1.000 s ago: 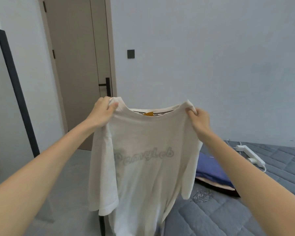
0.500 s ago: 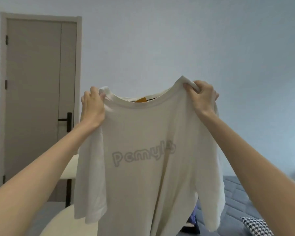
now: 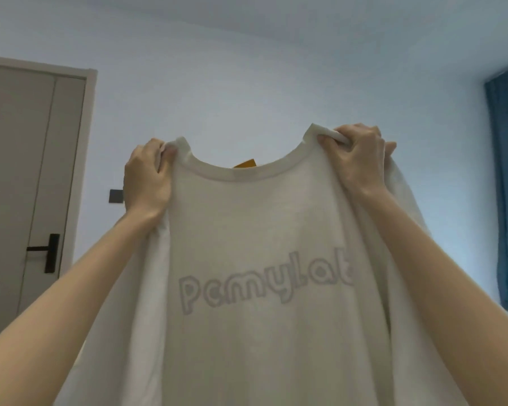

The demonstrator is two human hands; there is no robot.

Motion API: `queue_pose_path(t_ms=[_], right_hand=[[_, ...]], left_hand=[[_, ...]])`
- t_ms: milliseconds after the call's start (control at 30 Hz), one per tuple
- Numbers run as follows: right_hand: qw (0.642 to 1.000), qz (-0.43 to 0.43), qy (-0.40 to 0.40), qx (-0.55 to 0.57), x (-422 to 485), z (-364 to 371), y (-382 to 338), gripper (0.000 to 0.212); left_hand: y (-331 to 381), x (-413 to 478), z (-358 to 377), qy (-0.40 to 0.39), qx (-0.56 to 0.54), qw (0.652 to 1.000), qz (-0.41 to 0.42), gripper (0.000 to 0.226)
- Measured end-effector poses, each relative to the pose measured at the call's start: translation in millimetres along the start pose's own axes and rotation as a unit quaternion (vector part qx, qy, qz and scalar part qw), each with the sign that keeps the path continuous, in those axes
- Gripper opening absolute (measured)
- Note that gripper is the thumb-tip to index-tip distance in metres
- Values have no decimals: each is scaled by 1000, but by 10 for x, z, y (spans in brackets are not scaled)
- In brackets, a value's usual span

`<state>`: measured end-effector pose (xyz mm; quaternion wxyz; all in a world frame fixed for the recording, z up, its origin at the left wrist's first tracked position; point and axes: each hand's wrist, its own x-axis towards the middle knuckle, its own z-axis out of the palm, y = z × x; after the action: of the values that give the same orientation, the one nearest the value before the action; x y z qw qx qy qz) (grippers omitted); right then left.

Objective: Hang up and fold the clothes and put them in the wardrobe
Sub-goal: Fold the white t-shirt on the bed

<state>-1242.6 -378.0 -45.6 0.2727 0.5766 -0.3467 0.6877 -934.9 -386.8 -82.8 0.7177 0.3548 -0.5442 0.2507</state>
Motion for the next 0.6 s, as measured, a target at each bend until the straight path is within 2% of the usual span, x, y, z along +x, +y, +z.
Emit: queue_pose_path(t_ms=[133,233,333,500,600], right_hand=[[990,64,-115,-40,-742,5,488,23],[963,133,-220,-83,-1584,63,857,21],[924,212,-300,-110,-2401,91,1199,28],[855,340,-379,-101,-3381,130,1628,29],[824,372,-412,-118,-3799,228,1857,26]], left_hand=[[-339,-652,132,-188,0,981,-54,34],[-654,-1382,229,-337,8,935,-111,32],[-937,-2123,312,-442,23,880,-172,36],[-1262,-3044,410,-527,38,802,-280,35],[-1443,-3460,502,-557,52,768,-311,36]])
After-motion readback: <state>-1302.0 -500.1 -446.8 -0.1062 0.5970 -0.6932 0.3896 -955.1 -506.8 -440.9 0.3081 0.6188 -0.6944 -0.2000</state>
